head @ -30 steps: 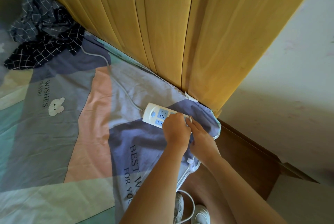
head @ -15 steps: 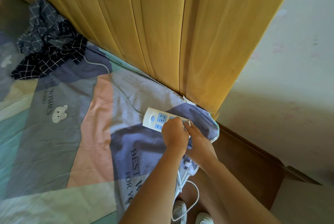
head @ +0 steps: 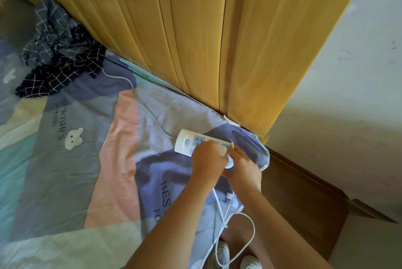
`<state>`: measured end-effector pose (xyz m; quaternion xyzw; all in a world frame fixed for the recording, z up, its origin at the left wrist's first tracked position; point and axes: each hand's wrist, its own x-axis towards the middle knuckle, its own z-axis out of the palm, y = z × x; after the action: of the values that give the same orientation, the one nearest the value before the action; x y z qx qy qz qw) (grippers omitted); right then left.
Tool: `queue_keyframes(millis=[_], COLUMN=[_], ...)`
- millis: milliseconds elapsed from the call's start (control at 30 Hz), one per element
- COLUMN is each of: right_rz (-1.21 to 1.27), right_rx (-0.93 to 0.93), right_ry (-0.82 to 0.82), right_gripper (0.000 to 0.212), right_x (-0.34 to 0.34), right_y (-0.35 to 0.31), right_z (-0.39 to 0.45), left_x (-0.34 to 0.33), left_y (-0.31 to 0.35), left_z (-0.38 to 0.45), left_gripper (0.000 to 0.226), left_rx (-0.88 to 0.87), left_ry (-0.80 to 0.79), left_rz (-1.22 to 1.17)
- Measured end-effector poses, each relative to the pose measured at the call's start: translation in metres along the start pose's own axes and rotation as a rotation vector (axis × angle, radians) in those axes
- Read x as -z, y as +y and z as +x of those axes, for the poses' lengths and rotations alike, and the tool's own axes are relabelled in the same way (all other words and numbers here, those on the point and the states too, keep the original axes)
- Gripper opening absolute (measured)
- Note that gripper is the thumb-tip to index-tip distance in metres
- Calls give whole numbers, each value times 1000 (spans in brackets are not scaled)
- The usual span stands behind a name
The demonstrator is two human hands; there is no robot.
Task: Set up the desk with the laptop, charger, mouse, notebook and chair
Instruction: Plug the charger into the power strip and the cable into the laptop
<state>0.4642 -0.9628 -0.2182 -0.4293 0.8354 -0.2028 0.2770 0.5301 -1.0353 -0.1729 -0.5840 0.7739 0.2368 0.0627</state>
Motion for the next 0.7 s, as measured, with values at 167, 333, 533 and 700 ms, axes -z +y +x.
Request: queue_keyframes(millis=[167, 333, 533, 700], right_rz=[71, 31, 3, 48], right_rx=[7, 183, 276, 263], right_ry=[30, 109, 115, 136], right_gripper=[47, 54, 56, 56], right_x=[1, -6, -12, -16], right_y=[2, 10, 12, 20], right_z=[1, -3, -5, 0], left_x=[-4, -12, -19, -26], left_y=[5, -2, -13, -10], left_z=[-4, -14, -27, -27], left_gripper=[33, 26, 22, 26], left_rx=[-41, -73, 14, 33], left_ry=[53, 64, 99, 139], left_rz=[-5, -19, -188, -180])
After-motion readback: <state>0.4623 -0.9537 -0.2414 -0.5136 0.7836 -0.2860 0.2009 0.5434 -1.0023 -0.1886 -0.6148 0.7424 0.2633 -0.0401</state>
